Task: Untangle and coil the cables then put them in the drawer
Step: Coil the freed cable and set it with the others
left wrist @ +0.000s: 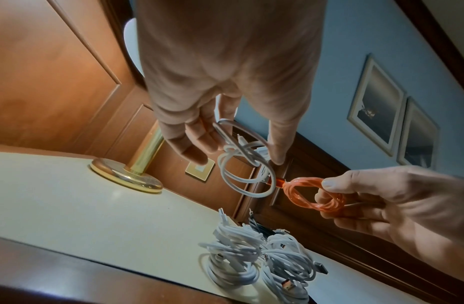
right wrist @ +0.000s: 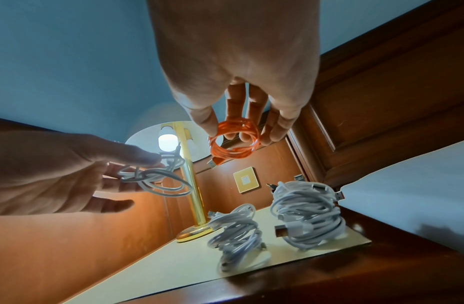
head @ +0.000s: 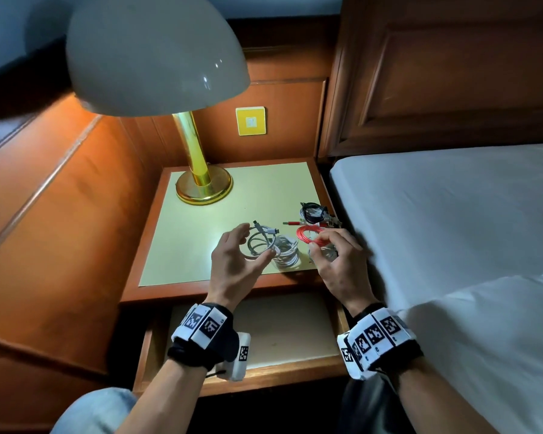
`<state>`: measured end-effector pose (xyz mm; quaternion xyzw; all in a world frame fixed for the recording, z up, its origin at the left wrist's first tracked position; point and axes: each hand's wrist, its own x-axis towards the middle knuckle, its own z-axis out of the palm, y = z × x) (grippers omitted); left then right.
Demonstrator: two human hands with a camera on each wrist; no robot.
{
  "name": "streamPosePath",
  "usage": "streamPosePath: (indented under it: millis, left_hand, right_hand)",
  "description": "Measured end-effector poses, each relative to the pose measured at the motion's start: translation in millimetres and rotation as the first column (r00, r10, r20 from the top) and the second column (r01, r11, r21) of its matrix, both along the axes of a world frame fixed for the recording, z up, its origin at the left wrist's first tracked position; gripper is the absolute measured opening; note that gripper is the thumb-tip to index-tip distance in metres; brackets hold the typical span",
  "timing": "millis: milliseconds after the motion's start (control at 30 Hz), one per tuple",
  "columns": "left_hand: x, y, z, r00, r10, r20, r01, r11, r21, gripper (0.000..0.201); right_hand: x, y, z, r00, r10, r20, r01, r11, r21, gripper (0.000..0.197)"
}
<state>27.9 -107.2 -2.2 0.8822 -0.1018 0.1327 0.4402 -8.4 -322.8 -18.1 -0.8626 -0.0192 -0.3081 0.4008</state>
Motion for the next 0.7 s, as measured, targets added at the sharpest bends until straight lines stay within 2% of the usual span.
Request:
streamPosePath:
  millis: [167,367,500,700]
  left_hand:
    - [-20,27,1,1.0,0.007,0.009,-0.007,1.0,0.014,0.07]
    - [-36,47,-7,1.0,0.022,-0.01,-0.022,0.999,0.03,0.071]
    - [-39,48,-11,0.999,0.029,-0.016,-0.028,1.0,0.009,0.076]
    - [-30,39,-20,0.998,0.019,-0.066,-0.019,1.0,-0.001,0.072]
  right_hand:
    - [-9,18,-2,0.999,0.036,-0.012,-0.036,0.999,-0.012,0.006]
    - [-9,16,-4,1.0,0.008,-0.019,-0.008,1.0,-0.014,0.005]
    - [-2,2,-8,0.999,-0.041,-0.017,0.04,0.999,-0.033,0.005]
    - [11,-14,-16,0.995,-0.082,-0.06,0.079,0.995,-0.057,0.004]
